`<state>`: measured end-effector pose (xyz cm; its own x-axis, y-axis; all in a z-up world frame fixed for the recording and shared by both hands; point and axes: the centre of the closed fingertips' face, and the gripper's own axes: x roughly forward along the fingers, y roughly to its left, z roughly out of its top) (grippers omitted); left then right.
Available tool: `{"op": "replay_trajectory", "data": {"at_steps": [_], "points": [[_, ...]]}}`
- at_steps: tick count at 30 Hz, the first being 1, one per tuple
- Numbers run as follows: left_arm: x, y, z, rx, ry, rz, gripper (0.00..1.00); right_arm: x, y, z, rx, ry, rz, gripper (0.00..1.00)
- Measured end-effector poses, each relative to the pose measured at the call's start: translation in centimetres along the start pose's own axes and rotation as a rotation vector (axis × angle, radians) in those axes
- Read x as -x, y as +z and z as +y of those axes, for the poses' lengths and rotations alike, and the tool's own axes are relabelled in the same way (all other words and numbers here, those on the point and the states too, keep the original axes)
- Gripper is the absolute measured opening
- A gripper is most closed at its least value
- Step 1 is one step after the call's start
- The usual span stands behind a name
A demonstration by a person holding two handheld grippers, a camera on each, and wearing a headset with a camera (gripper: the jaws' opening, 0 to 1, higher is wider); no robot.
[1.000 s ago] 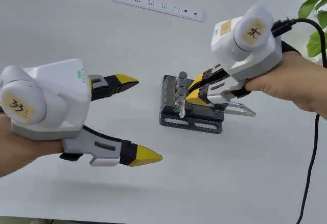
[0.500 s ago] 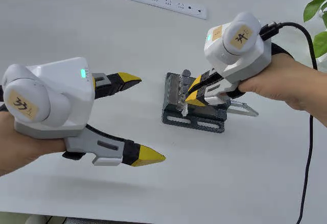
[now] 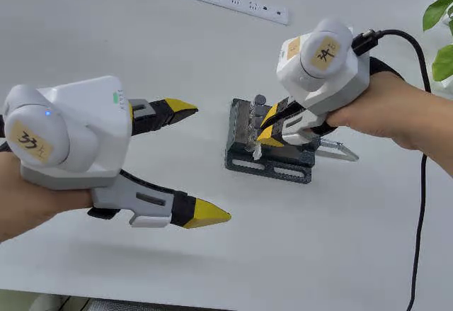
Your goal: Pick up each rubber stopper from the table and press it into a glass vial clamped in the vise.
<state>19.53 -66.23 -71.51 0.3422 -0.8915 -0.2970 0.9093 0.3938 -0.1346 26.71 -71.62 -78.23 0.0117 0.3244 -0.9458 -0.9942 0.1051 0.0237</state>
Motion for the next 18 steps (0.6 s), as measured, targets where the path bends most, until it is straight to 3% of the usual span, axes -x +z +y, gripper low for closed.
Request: {"op": "replay_trajectory", "data": {"at_steps": [18], "points": [[-0.24, -0.04, -0.41, 0.009, -0.008, -0.005, 0.86, -0.13, -0.12, -0.13, 0.038, -0.005, 0.029, 0.05]]}}
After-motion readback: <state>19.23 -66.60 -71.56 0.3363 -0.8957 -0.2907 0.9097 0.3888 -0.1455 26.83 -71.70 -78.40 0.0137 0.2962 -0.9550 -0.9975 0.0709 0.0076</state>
